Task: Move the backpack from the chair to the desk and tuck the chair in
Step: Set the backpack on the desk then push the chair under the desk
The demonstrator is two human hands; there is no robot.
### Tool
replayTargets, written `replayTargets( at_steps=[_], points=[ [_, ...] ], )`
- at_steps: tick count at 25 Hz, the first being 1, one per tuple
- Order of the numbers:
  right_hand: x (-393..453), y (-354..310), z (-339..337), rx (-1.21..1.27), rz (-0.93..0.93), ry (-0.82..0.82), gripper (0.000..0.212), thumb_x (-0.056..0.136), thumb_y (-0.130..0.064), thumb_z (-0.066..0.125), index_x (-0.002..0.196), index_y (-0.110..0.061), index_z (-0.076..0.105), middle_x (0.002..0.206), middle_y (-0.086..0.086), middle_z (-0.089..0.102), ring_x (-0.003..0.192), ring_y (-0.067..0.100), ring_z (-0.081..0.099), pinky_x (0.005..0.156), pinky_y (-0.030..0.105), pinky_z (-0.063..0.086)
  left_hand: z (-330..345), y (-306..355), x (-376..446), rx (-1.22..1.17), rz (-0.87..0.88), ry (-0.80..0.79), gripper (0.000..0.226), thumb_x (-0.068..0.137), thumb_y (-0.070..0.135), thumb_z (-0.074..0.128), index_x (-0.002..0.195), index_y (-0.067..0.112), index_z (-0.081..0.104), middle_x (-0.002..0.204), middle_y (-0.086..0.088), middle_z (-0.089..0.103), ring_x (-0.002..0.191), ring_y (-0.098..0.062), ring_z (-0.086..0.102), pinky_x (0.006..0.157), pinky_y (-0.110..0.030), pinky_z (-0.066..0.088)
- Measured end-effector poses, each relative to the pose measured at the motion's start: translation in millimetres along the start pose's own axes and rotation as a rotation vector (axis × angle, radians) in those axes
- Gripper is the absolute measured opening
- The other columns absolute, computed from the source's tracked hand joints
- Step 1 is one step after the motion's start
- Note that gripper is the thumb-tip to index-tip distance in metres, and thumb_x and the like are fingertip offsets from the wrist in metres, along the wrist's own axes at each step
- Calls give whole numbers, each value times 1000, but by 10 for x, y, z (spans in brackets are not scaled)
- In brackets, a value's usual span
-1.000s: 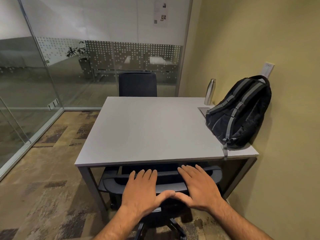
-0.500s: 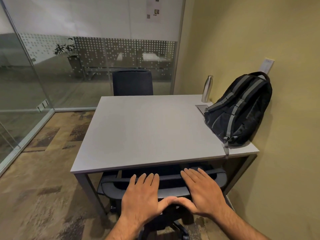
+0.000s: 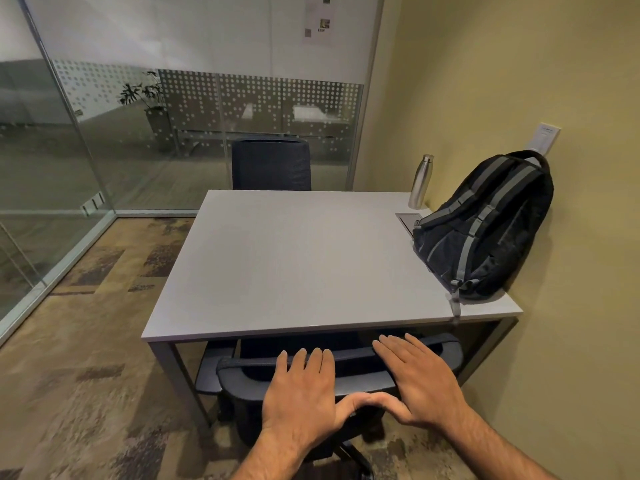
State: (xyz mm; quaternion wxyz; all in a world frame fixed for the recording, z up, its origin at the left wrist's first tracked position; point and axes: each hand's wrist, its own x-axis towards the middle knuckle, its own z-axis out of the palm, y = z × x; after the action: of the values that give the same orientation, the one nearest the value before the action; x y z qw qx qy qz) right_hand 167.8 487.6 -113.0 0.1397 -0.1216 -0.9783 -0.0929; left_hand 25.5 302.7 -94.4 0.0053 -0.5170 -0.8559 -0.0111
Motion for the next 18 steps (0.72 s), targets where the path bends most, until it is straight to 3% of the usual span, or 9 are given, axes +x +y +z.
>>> replayTargets(
  at_steps=[3, 8, 9, 11, 13, 15, 18],
  points=[
    [-45, 25, -5, 23, -12, -6, 90, 87, -83, 35, 131, -10, 66, 131, 6, 68, 122, 22, 64, 108, 45, 45, -11, 71, -34, -18, -31, -34, 129, 67, 94, -14, 148, 9, 39, 150, -9, 49, 139, -32, 43, 119, -57, 27],
    [-87, 82, -67, 79, -19, -73, 92, 87, -84, 33, 134, -10, 63, 136, 6, 66, 126, 21, 62, 111, 45, 43, 9, 192, -83, -117, -115, -45, 108, 80, 92, 16, 125, 7, 67, 123, -10, 72, 115, -33, 67, 99, -61, 49],
    [-104, 86, -96, 97, -8, -109, 93, 86, -85, 34, 136, -11, 62, 137, 5, 65, 127, 20, 61, 112, 45, 40, -32, 216, -94, -141, -113, -32, 108, 79, 92, 16, 127, 8, 65, 126, -10, 70, 118, -33, 65, 100, -61, 49],
    [-112, 116, -189, 157, 4, -189, 98, 82, -90, 34, 142, -15, 56, 144, 1, 59, 133, 16, 55, 117, 42, 30, -101, 251, -96, -160, -92, -54, 120, 71, 96, 5, 146, 13, 45, 150, -6, 51, 140, -30, 45, 117, -59, 31],
    [-26, 157, -332, 260, 29, -308, 106, 75, -96, 31, 152, -23, 41, 156, -6, 44, 143, 11, 40, 123, 36, 23, -226, 206, -47, -250, -117, -117, 117, 68, 98, 4, 151, 21, 35, 156, 3, 42, 146, -20, 34, 122, -47, 22],
    [181, 173, -419, 369, 76, -421, 103, 75, -96, 25, 154, -30, 36, 157, -12, 40, 143, 7, 37, 119, 31, 29, -336, 50, 101, -375, -215, -88, 100, 72, 96, 20, 143, 30, 48, 144, 11, 56, 134, -13, 48, 113, -38, 37],
    [738, 52, -245, 547, 174, -486, 90, 81, -89, 30, 145, -28, 48, 148, -10, 54, 133, 10, 50, 107, 30, 41, -355, -468, 393, -442, -389, -72, 75, 78, 85, 42, 130, 34, 58, 131, 13, 64, 119, -12, 59, 96, -35, 49]
  ],
)
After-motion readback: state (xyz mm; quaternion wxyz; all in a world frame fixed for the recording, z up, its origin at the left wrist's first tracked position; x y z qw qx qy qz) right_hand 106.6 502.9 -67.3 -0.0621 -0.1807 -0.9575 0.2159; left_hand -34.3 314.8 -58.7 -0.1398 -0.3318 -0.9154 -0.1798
